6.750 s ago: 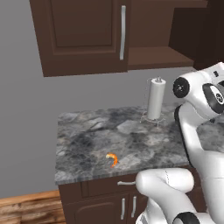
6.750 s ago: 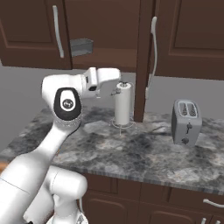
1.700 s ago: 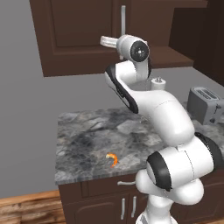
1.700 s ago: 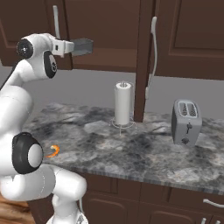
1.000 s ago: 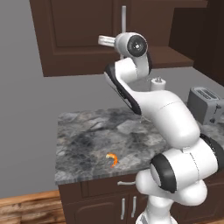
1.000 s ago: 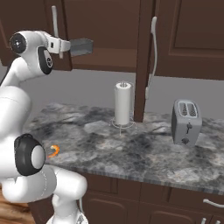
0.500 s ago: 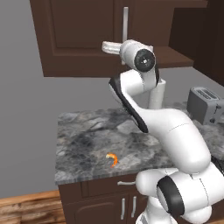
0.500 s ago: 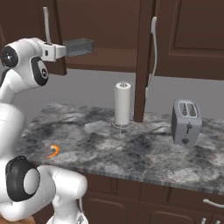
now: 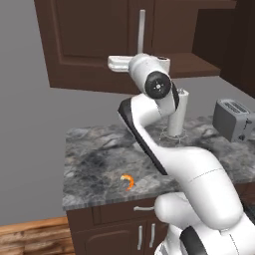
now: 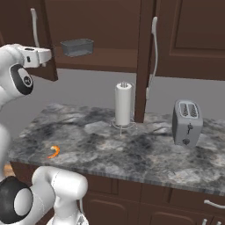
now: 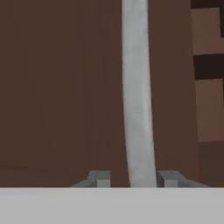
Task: Retrieve the tupperware from the cabinet, then place the raw meat into the tupperware to avoid contamination.
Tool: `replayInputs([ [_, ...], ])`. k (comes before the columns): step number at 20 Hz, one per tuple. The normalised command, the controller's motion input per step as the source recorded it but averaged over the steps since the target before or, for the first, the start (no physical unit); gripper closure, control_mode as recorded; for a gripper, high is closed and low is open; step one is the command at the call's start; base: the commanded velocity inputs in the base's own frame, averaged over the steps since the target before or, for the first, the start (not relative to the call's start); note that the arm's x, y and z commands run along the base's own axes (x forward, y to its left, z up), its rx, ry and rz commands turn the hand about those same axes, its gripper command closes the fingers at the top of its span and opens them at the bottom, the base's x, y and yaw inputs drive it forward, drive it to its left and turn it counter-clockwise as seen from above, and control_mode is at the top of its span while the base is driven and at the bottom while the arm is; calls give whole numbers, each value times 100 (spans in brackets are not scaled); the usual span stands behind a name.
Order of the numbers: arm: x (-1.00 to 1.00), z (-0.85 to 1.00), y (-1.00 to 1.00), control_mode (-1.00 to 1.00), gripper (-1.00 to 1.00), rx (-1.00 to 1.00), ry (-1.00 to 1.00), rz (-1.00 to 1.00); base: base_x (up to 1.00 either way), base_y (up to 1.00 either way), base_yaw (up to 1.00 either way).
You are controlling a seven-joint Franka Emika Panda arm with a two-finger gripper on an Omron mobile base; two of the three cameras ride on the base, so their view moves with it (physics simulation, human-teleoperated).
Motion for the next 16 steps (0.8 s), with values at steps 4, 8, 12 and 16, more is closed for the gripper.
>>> replayInputs([
  [4, -63, -10, 99, -100, 100, -13, 0, -2, 0, 0, 0],
  [8, -61, -7, 97, -100, 100, -16, 0, -2, 0, 0, 0],
  [12, -56, -7, 99, -100, 100, -18, 0, -1, 0, 0, 0],
  [16, -52, -6, 100, -100, 100, -21, 2, 0, 0, 0, 0],
])
